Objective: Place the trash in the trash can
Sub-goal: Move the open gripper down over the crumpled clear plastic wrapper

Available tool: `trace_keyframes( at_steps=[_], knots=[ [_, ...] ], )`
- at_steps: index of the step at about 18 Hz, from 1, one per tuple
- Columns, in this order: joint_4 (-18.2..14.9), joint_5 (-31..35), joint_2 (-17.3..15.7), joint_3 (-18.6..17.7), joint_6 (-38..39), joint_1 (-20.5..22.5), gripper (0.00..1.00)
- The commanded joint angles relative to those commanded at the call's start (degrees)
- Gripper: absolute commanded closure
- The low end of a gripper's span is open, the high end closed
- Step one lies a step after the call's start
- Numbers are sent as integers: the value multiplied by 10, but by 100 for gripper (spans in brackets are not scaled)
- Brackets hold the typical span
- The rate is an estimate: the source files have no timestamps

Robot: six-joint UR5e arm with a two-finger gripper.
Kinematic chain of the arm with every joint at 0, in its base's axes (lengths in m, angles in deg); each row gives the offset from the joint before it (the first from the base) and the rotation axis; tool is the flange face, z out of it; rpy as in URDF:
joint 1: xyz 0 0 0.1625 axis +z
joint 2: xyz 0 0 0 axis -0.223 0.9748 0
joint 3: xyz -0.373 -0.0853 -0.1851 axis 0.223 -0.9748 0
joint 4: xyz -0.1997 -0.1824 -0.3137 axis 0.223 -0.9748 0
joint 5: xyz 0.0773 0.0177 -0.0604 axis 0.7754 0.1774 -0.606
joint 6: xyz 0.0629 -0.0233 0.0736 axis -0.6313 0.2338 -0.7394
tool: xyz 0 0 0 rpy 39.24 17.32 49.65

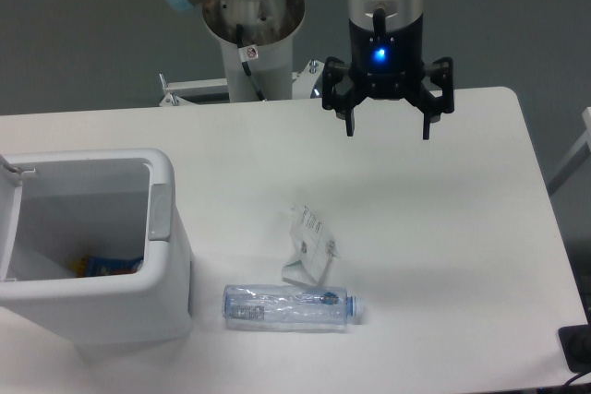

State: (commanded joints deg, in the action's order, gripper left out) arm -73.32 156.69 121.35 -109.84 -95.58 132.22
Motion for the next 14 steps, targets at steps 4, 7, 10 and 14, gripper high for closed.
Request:
trace_keyframes(
  at_steps=[4,7,10,14],
  knots=[
    [29,2,4,-20,2,-10,0],
    [86,4,9,-60,20,-25,0],
    [119,1,22,-90,49,-43,0],
    [167,1,69,-123,120,-90,0]
  ],
)
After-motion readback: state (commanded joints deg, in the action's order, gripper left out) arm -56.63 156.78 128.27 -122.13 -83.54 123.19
